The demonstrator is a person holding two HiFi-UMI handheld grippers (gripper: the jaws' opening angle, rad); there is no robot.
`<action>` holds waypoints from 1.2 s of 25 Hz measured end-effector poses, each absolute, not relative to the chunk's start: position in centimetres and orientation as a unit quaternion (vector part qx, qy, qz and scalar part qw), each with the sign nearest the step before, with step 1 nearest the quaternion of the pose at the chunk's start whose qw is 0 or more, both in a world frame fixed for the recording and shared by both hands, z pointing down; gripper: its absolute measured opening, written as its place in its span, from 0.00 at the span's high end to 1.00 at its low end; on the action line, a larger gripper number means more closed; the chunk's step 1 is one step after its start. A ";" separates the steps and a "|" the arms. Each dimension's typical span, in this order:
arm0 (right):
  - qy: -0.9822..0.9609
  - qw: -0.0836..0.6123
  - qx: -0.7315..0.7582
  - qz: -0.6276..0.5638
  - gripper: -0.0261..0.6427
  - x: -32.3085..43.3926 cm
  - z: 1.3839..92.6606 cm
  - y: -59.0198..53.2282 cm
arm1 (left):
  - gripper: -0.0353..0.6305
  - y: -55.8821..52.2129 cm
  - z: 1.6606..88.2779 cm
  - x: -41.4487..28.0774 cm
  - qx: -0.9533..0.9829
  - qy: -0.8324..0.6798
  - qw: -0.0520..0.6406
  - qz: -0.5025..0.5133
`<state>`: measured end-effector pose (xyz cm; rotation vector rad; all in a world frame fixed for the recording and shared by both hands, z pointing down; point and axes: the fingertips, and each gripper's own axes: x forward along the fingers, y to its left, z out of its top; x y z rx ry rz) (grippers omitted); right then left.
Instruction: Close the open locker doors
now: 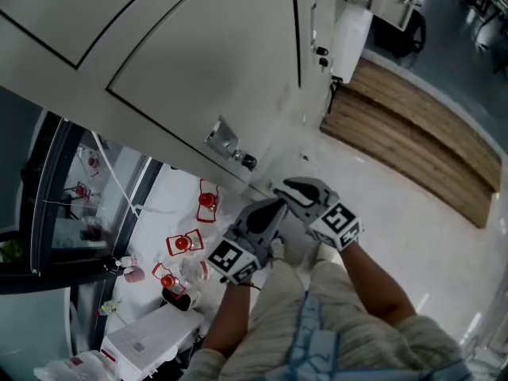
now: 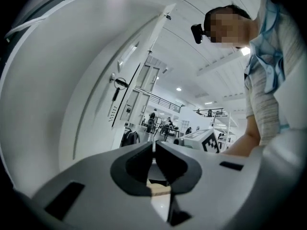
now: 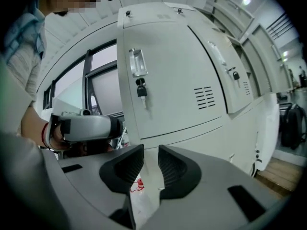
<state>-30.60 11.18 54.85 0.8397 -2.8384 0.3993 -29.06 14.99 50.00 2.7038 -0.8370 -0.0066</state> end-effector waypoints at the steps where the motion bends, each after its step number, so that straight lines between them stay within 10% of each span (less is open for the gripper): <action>1: -0.947 0.074 0.286 0.131 0.82 -29.7 54.3 11.2 | 0.94 14.9 49.8 -28.5 0.945 -0.288 0.155 -0.002; 30: -0.887 0.034 0.457 0.059 0.82 0.6 46.4 9.6 | 0.94 10.4 44.5 -1.0 0.989 -0.109 0.095 -0.011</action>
